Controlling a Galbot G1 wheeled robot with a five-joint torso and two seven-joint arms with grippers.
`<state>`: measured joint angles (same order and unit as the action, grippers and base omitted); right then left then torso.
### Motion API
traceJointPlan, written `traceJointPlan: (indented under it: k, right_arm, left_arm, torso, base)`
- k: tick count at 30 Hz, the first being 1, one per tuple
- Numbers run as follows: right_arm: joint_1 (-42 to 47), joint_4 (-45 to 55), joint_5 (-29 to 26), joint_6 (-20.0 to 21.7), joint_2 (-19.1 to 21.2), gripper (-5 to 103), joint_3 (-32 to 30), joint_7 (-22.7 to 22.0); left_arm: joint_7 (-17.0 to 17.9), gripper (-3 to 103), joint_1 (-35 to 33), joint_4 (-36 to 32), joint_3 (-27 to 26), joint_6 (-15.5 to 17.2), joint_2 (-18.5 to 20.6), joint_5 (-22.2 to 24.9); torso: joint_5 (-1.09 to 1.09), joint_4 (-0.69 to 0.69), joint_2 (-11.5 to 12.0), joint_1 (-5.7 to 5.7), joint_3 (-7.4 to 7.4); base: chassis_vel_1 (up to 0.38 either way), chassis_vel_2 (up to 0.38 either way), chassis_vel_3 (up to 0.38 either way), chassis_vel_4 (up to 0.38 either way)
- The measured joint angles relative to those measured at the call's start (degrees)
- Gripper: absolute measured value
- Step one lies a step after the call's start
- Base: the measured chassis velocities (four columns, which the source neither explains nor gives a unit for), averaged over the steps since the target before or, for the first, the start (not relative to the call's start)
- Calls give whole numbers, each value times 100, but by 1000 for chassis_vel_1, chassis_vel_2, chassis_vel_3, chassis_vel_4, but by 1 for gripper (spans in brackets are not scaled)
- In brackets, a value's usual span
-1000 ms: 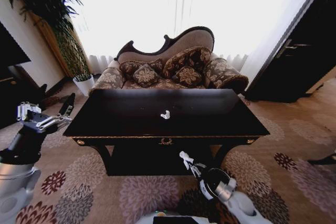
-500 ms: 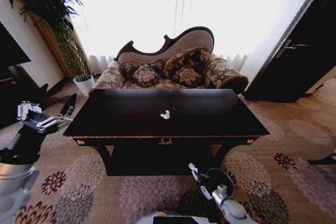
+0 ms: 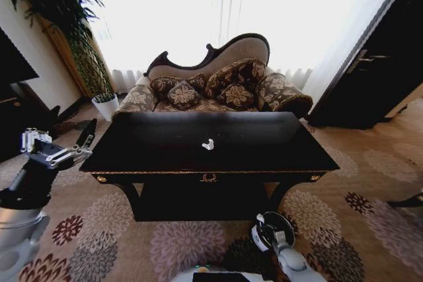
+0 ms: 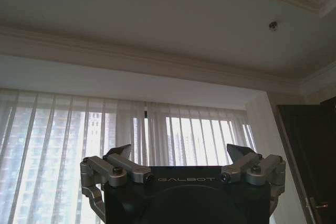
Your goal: Move to the front of the table and place the trash on the table into the trash bin.
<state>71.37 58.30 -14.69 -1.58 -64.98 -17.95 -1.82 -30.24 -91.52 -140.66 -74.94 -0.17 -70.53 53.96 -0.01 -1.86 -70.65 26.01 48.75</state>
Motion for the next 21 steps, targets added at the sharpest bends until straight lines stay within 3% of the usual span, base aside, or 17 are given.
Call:
traceJointPlan:
  k: [8, 21]
  right_arm:
    - [-677, -1130, 147, 89, 412, 0, 130, 150]
    - [-876, -1459, 170, 236, 603, 0, 280, 375]
  left_arm:
    - [4, 100, -123, -155, -21, 40, -23, -11]
    - [9, 100, -61, -31, 64, 80, -44, -111]
  torso:
    - [0, -1, 0, 0, 0]
    - [0, -1, 0, 0, 0]
  base:
    - [0, 0, 0, 0]
    - [0, 0, 0, 0]
